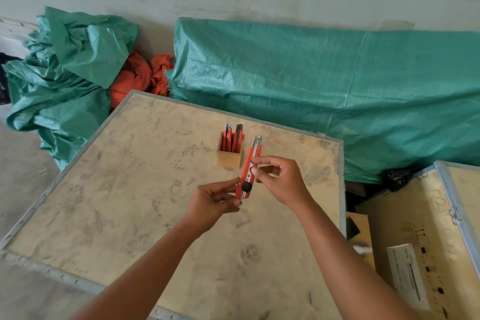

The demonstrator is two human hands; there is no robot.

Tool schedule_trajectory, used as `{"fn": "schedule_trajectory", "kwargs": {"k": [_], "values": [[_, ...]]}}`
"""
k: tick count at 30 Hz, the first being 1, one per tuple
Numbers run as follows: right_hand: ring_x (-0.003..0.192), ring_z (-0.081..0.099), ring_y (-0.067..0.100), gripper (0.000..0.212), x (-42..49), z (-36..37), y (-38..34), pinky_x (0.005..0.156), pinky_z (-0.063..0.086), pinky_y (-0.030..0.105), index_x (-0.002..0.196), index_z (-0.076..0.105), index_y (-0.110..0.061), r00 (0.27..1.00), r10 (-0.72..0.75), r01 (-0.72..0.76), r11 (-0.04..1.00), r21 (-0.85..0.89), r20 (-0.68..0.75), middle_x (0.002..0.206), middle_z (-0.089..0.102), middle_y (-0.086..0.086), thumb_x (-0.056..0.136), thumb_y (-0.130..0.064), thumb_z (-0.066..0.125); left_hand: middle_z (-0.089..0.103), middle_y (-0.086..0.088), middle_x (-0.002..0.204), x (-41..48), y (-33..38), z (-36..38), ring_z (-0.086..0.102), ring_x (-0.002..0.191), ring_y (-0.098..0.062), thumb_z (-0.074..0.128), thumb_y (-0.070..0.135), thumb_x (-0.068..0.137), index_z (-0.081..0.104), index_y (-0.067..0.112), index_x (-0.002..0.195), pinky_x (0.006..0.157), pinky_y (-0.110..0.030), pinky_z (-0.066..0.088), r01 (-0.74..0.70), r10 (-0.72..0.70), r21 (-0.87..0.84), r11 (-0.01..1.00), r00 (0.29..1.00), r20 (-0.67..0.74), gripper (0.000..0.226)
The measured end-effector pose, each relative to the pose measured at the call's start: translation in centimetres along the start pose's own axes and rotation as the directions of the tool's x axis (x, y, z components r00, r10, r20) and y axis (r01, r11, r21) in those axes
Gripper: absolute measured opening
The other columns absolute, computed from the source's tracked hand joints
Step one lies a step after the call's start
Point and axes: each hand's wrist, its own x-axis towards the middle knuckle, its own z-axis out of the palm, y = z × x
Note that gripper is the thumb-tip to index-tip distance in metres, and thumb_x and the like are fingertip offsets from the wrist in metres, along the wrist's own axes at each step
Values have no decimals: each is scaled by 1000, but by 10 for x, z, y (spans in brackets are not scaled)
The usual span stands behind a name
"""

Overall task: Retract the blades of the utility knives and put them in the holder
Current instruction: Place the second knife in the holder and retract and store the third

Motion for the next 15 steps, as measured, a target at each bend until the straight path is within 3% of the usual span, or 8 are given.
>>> {"fn": "schedule_trajectory", "kwargs": {"k": [3, 6, 9, 13, 15], "values": [[83, 78, 13, 22, 34, -1, -7, 83, 65, 38, 104, 80, -20, 1000, -27, 27, 1000, -4, -8, 104, 79, -4, 84, -10, 80, 77, -5, 103, 30, 12, -7, 72, 99, -29, 74, -9, 77, 69, 20, 118, 82, -43, 61, -19, 23, 68, 998, 999, -50, 51], [81, 78, 17, 23, 68, 1, -11, 82, 65, 38, 101, 81, -19, 998, -39, 39, 999, 6, -52, 101, 80, -2, 83, -6, 80, 76, 2, 105, 67, 20, -16, 72, 99, -16, 81, 1, 74, 67, 25, 119, 92, -34, 57, -44, 72, 246, 968, 992, -106, 52], [77, 78, 16, 21, 100, 11, -7, 80, 64, 35, 98, 81, -19, 989, -42, 42, 999, -3, -142, 96, 80, -1, 83, -6, 79, 67, 6, 122, 105, 22, -28, 61, 115, -9, 84, 11, 71, 64, 24, 125, 95, -27, 47, -36, 108, 409, 912, 982, -153, 59], [78, 76, 9, 19, 130, 31, 6, 75, 60, 19, 100, 81, -16, 973, -77, 61, 995, -81, -217, 99, 80, -1, 84, -6, 78, 49, -1, 146, 143, 18, -37, 46, 133, -17, 86, 23, 70, 47, 21, 141, 107, -39, 43, 10, 134, 542, 840, 965, -226, 80], [79, 76, 9, 18, 139, 41, 14, 74, 57, 12, 99, 81, -15, 970, -96, 67, 989, -135, -221, 100, 80, 1, 85, -5, 77, 41, -5, 153, 156, 14, -39, 40, 139, -24, 86, 32, 70, 34, 19, 148, 113, -44, 37, 93, 62, 599, 795, 971, -232, 94]]}}
